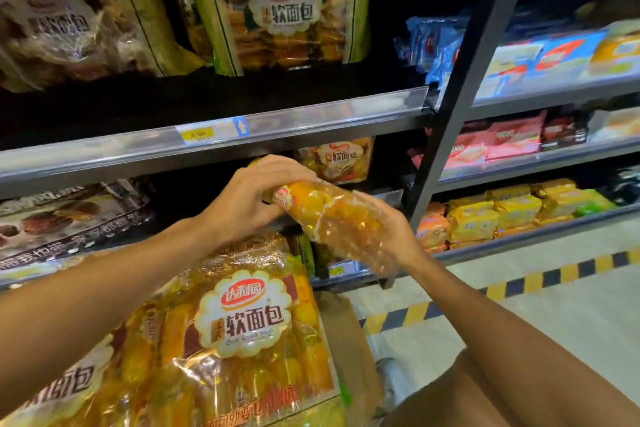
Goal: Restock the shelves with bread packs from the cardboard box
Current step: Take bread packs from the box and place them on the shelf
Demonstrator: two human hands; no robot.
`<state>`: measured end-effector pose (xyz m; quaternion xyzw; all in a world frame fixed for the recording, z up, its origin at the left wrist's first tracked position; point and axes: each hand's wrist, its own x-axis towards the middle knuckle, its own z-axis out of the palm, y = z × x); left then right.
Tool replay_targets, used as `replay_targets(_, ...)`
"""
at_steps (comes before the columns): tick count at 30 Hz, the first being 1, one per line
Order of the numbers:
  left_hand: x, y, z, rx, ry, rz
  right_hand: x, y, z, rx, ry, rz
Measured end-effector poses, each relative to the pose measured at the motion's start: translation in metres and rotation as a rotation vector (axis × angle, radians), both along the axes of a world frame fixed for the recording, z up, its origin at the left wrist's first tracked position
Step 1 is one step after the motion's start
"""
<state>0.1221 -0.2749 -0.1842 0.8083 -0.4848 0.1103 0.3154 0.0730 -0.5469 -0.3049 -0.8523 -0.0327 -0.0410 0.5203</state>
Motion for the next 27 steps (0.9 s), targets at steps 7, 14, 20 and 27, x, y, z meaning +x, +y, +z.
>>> replay_targets(7, 0.007, -0.013, -0.009, -0.023, 0.172, 0.190, -0.009, 0.004, 0.017, 0.263, -0.087, -0.206)
replay_targets(14, 0.025, -0.028, -0.040, 0.496, 0.286, 0.444, -0.003, 0.004, 0.024, 0.408, -0.214, -0.354)
replay_targets(20, 0.062, -0.049, -0.059, 0.199, 0.789, 0.469, 0.028, 0.004, 0.012, 0.427, -0.040, -0.350)
replay_targets(27, 0.086, -0.078, -0.069, -0.169, 1.125, 0.667, 0.053, 0.005, 0.001, 0.292, -0.116, -0.367)
